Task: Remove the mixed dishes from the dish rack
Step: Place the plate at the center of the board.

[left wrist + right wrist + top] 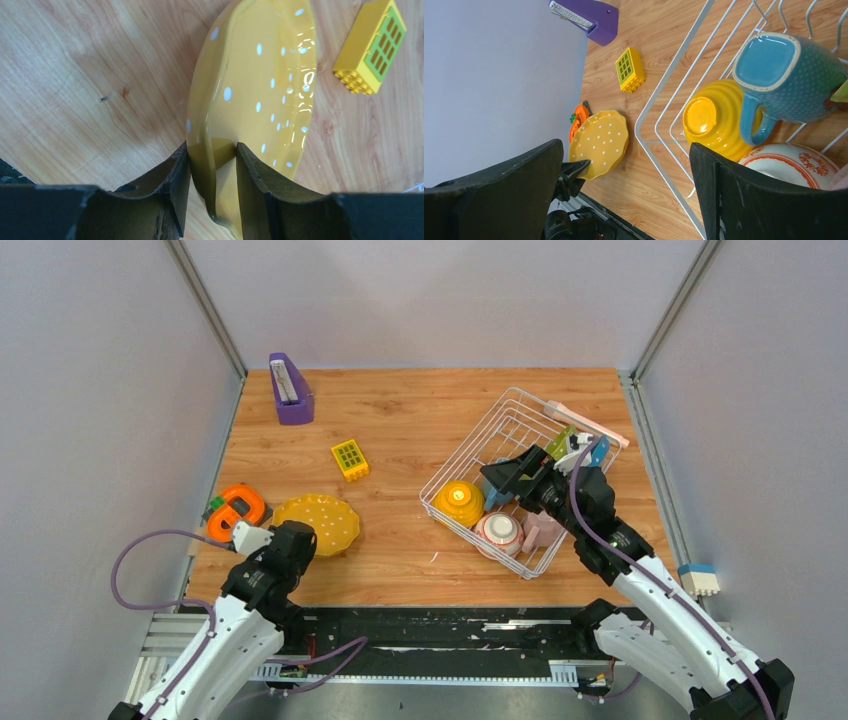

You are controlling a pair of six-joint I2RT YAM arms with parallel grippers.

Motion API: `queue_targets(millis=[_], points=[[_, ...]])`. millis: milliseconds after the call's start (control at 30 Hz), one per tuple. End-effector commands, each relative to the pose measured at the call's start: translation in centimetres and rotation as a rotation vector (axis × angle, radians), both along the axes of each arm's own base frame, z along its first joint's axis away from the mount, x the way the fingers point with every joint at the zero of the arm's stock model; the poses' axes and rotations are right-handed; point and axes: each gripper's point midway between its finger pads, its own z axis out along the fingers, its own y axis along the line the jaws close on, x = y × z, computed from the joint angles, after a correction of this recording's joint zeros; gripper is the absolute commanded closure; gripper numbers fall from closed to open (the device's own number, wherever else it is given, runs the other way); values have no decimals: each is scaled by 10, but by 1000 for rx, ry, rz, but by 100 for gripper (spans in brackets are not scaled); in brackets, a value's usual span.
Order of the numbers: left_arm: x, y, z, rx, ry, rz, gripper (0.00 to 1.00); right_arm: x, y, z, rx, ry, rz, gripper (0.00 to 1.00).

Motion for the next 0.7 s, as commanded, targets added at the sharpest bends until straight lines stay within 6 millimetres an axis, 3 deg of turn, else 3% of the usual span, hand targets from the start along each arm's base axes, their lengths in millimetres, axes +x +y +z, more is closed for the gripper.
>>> queue_targets(millis=[0,533,667], points=[[9,0,2,-33,-53,50,55,1,-2,13,37,-45,-25,0],[-2,2,-26,-50,-6,75,56,1,-2,9,39,-32,-27,0],[-5,4,-28,-41,7,76,41,5,-8,7,34,-34,-65,0]])
